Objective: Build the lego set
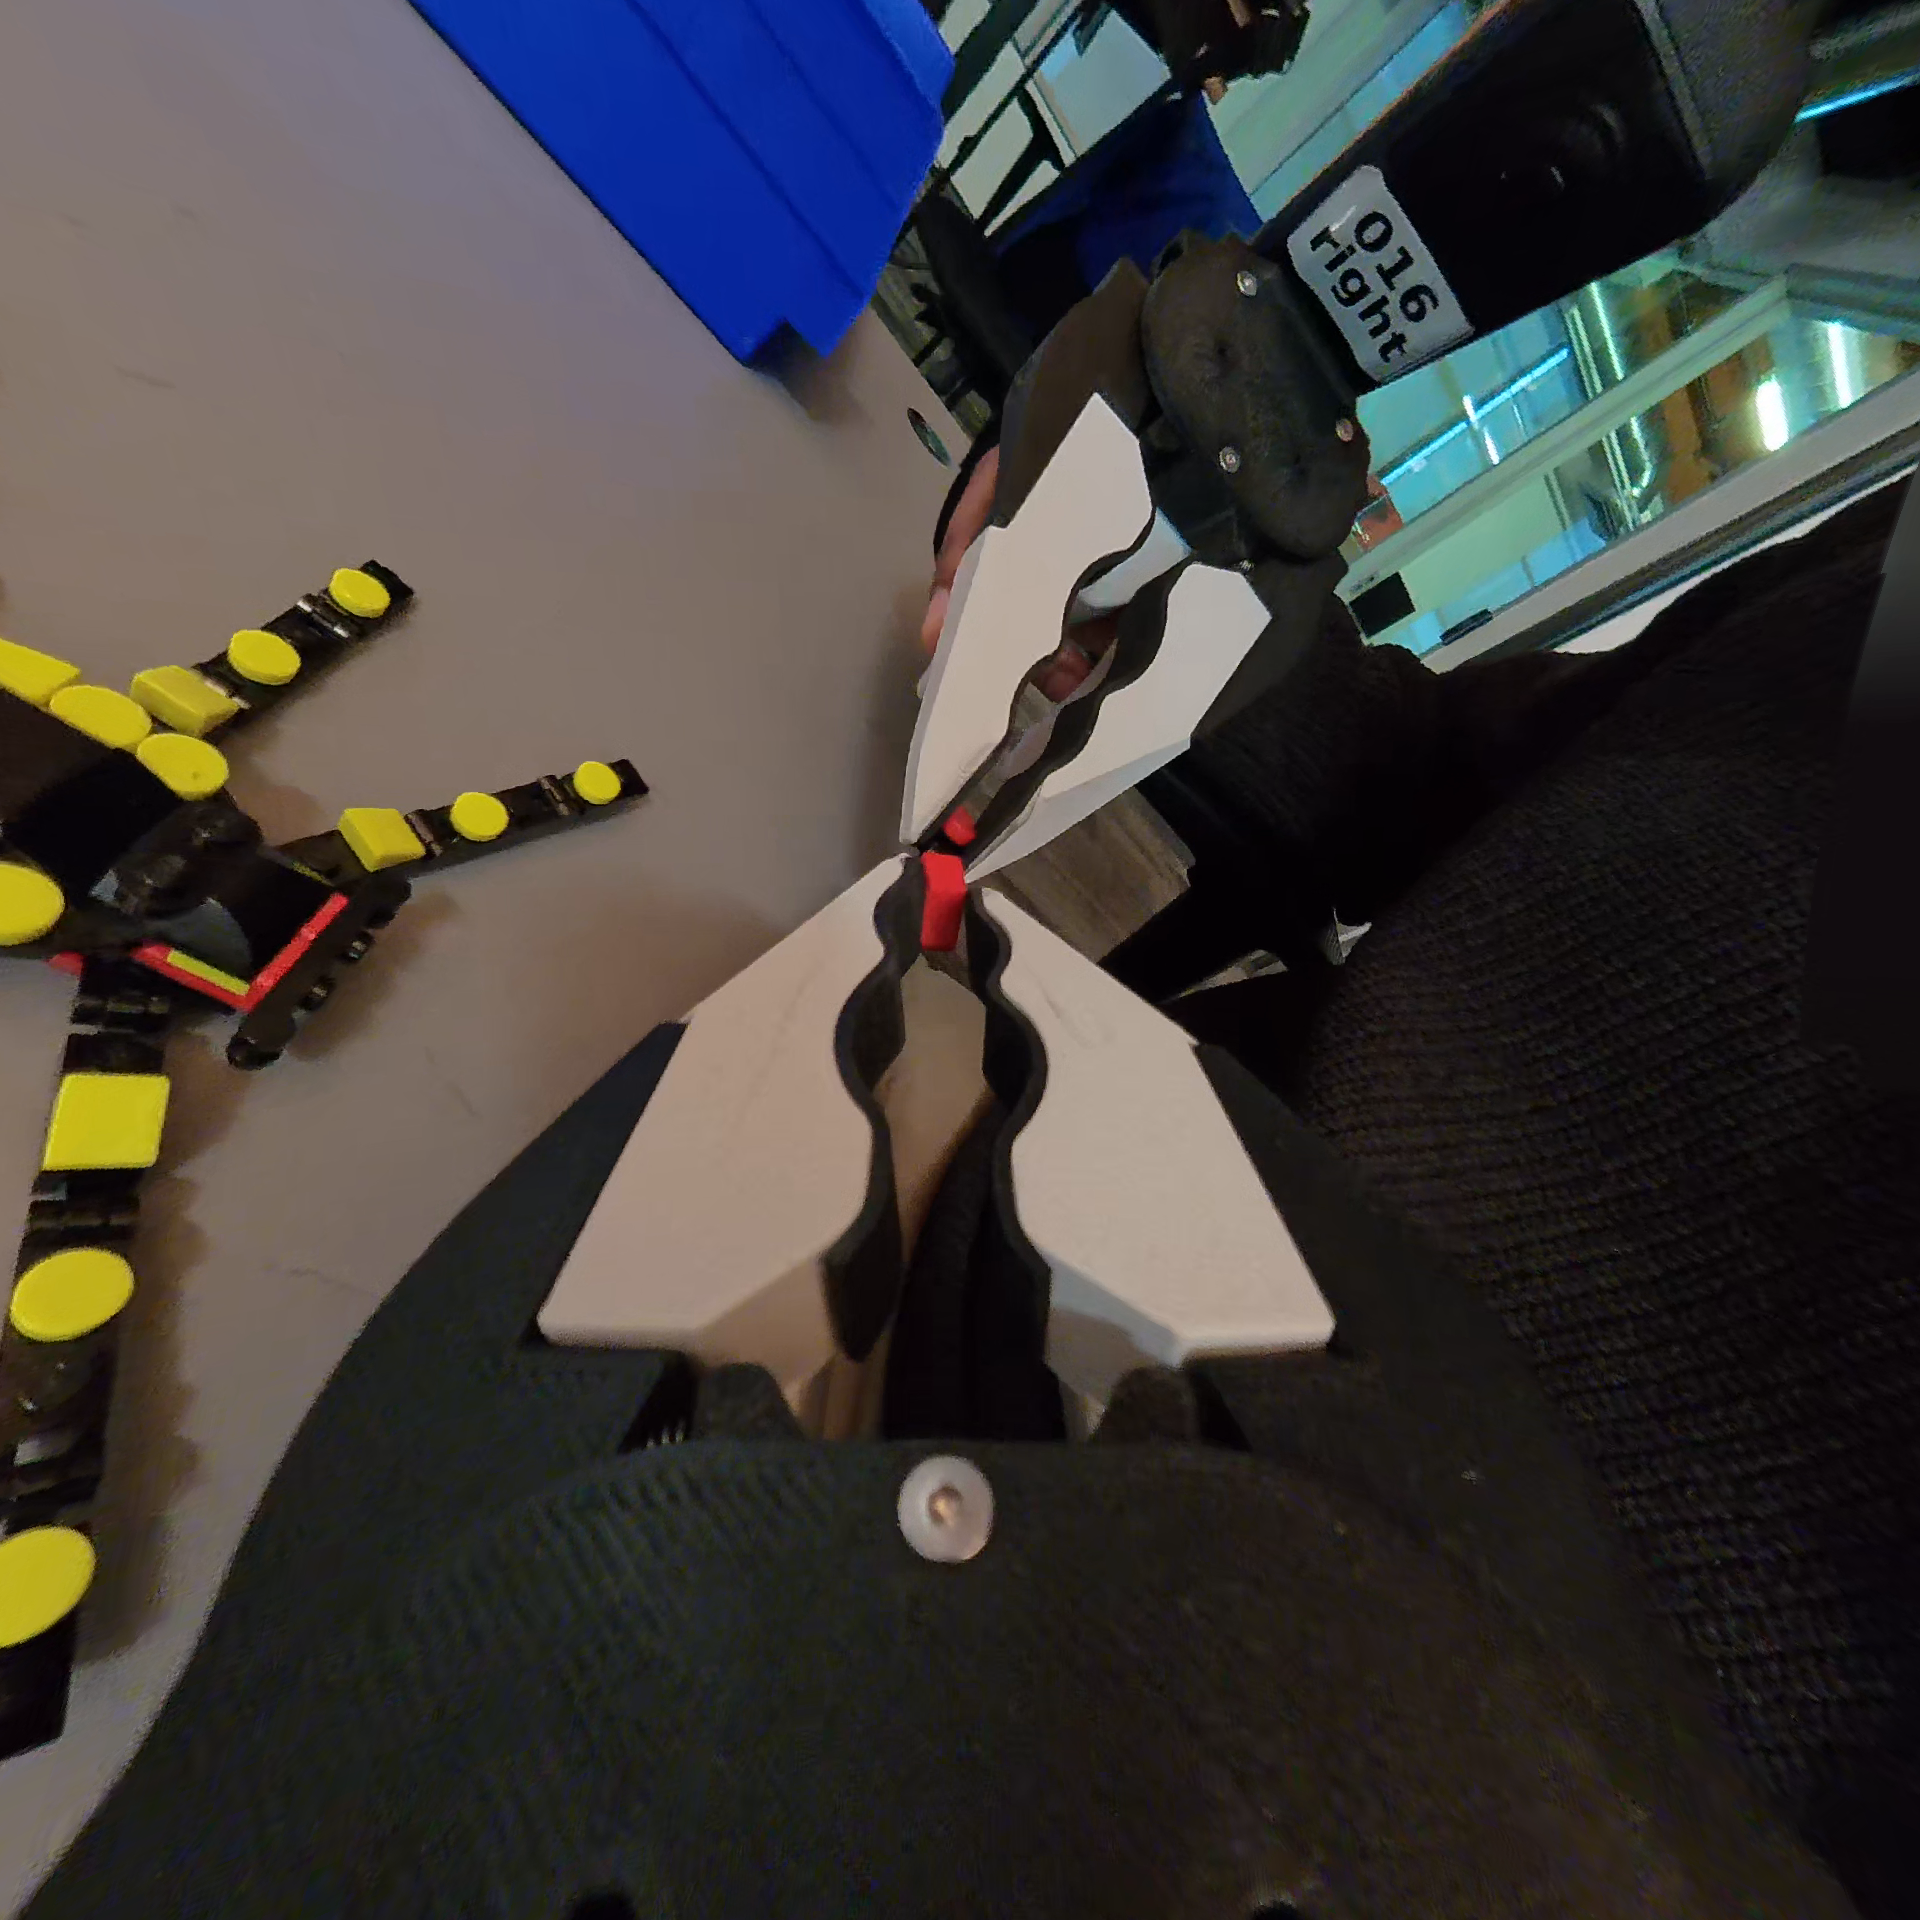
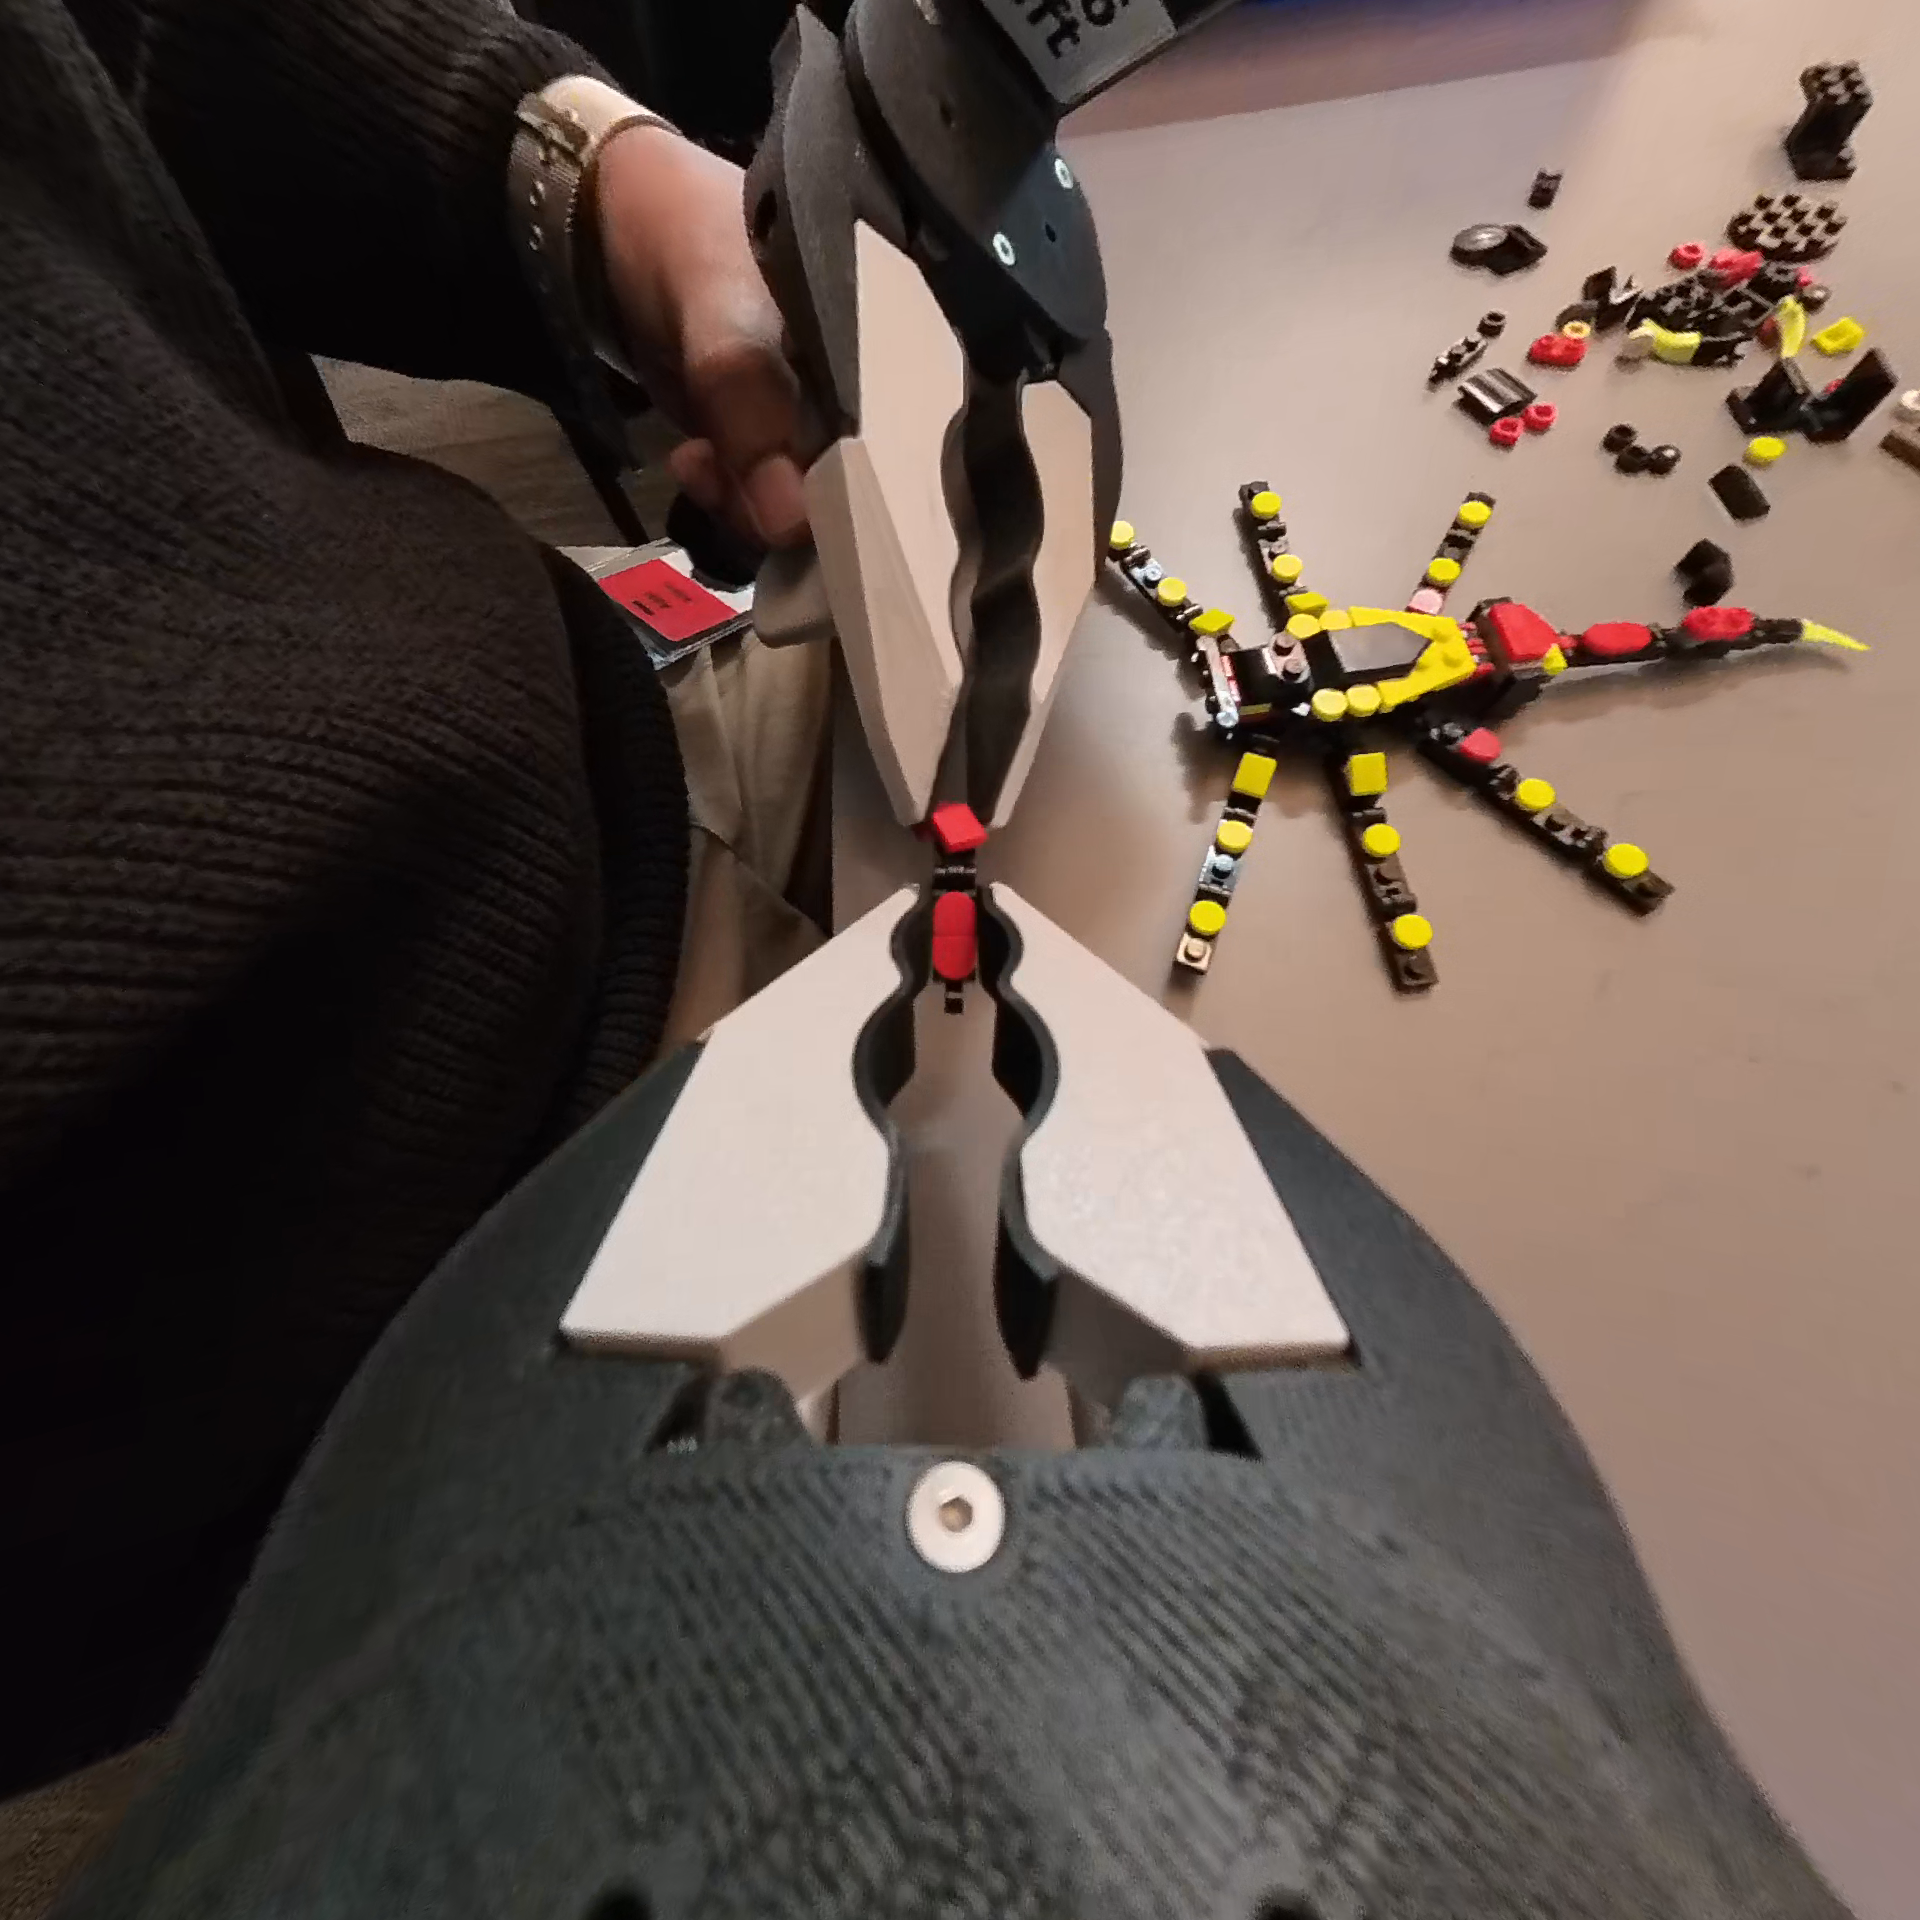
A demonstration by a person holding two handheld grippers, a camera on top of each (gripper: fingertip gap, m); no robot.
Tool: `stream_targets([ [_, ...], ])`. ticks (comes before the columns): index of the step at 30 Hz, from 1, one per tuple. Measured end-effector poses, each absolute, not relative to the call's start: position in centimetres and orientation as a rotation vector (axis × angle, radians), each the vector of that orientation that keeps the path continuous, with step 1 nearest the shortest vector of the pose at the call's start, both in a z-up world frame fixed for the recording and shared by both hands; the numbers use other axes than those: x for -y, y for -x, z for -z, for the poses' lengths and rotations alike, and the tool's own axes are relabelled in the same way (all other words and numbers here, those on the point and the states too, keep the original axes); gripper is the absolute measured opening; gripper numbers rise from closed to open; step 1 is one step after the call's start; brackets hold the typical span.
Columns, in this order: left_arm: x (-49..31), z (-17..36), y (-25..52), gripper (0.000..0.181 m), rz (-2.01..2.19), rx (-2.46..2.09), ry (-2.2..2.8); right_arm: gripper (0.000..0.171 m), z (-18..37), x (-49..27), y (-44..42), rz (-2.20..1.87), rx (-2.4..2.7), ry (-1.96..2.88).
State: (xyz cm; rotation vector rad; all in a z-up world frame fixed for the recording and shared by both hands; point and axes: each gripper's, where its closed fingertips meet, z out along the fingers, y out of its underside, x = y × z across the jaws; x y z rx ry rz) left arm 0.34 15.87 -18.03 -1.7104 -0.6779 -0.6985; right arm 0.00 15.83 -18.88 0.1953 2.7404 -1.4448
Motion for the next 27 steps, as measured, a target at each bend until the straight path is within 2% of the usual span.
stream_targets([
  [27,-15.0,16.8,3.1,0.006,0.572,0.896,1.55,0.006,17.3,-14.9,3.3,1.601,-3.02,-0.38],
])
